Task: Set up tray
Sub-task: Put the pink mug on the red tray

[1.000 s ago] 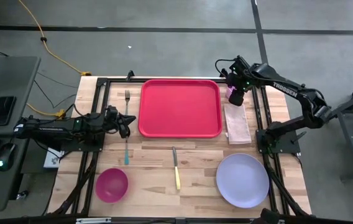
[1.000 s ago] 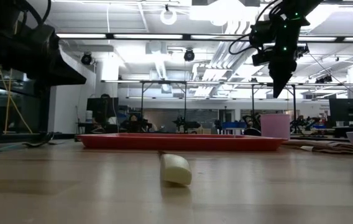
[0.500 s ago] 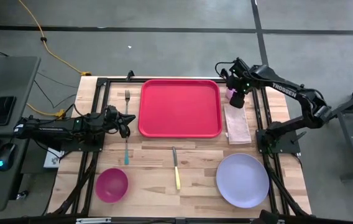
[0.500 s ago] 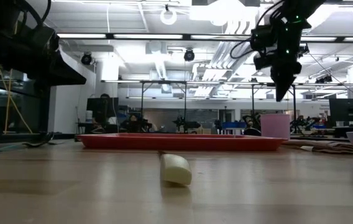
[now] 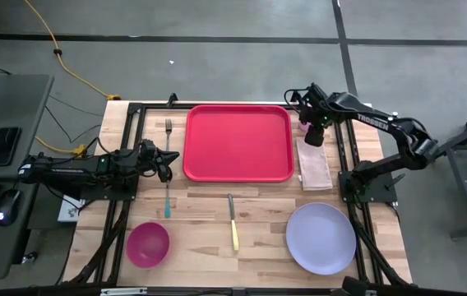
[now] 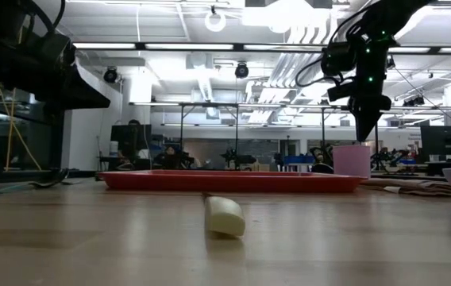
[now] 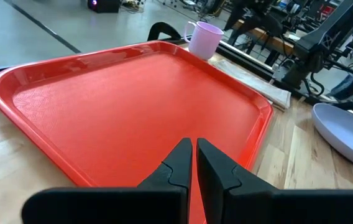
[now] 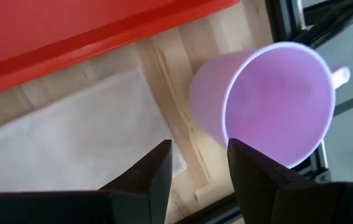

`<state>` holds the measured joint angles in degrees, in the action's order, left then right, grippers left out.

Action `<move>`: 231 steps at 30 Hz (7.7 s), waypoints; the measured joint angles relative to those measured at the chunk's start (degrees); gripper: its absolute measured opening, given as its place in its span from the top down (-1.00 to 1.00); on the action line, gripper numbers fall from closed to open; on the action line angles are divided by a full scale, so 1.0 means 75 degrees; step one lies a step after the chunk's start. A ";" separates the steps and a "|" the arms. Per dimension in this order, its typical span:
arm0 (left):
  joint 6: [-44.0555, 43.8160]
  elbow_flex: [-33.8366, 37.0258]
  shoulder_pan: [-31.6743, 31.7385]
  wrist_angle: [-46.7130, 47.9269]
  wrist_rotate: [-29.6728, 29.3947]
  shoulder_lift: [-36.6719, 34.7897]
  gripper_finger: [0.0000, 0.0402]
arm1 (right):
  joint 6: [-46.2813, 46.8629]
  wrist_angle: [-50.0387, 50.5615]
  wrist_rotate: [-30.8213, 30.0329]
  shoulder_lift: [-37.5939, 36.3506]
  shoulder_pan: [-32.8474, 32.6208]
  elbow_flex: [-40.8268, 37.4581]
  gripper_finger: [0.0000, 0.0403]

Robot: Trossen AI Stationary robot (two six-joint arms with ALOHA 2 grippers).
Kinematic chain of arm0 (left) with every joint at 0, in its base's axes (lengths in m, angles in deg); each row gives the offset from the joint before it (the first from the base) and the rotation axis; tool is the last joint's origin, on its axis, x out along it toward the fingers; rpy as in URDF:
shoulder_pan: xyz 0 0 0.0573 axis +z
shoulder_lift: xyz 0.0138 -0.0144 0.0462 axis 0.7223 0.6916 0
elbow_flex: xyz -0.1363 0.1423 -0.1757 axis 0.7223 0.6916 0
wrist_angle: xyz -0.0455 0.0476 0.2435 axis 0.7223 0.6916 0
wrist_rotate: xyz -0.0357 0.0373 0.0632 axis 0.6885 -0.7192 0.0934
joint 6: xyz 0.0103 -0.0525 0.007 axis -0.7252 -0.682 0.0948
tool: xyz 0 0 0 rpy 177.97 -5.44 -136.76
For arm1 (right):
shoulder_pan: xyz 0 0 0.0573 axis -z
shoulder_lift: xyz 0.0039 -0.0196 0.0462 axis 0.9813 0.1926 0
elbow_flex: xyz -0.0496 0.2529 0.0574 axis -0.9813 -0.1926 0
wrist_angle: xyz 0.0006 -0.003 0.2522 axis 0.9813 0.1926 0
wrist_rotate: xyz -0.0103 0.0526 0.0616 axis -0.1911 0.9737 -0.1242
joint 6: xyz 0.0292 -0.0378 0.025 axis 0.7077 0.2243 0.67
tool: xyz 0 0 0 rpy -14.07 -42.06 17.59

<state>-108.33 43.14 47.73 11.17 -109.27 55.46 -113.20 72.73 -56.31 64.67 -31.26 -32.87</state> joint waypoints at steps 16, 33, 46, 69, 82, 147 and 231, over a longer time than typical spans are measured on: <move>-0.0003 0.0003 0.0001 0.0002 0.0003 0.0000 0.72 | -0.0144 -0.0188 0.0628 0.0000 0.0000 0.0006 0.33; -0.0003 0.0006 0.0001 0.0043 0.0003 0.0003 0.72 | 0.0064 -0.0261 0.0097 0.0000 0.0003 0.0009 0.33; -0.0004 0.0006 0.0001 0.0038 -0.0257 0.0002 0.72 | 0.0100 -0.0429 0.0288 0.0248 0.0279 0.0012 0.33; -0.0003 0.0006 -0.0002 0.0037 -0.0393 0.0003 0.72 | 0.0420 -0.1170 0.0414 0.0898 0.0542 0.0012 0.58; -0.0003 0.0006 0.0000 0.0034 -0.0396 0.0002 0.72 | 0.0673 -0.1426 0.0437 0.0898 0.0545 0.0012 0.97; -0.1128 0.0006 0.0001 -0.0076 -0.0143 0.0003 0.72 | 0.1539 -0.0021 0.1287 0.1603 -0.3945 0.3654 1.00; 0.2775 -0.1958 0.0004 -0.3163 -0.1647 0.5674 0.72 | 0.0056 0.1865 0.2934 0.6076 -0.5301 0.9769 1.00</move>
<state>-87.51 28.46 47.77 -12.55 -121.62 98.02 -112.78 86.71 -34.30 110.24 -71.02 40.39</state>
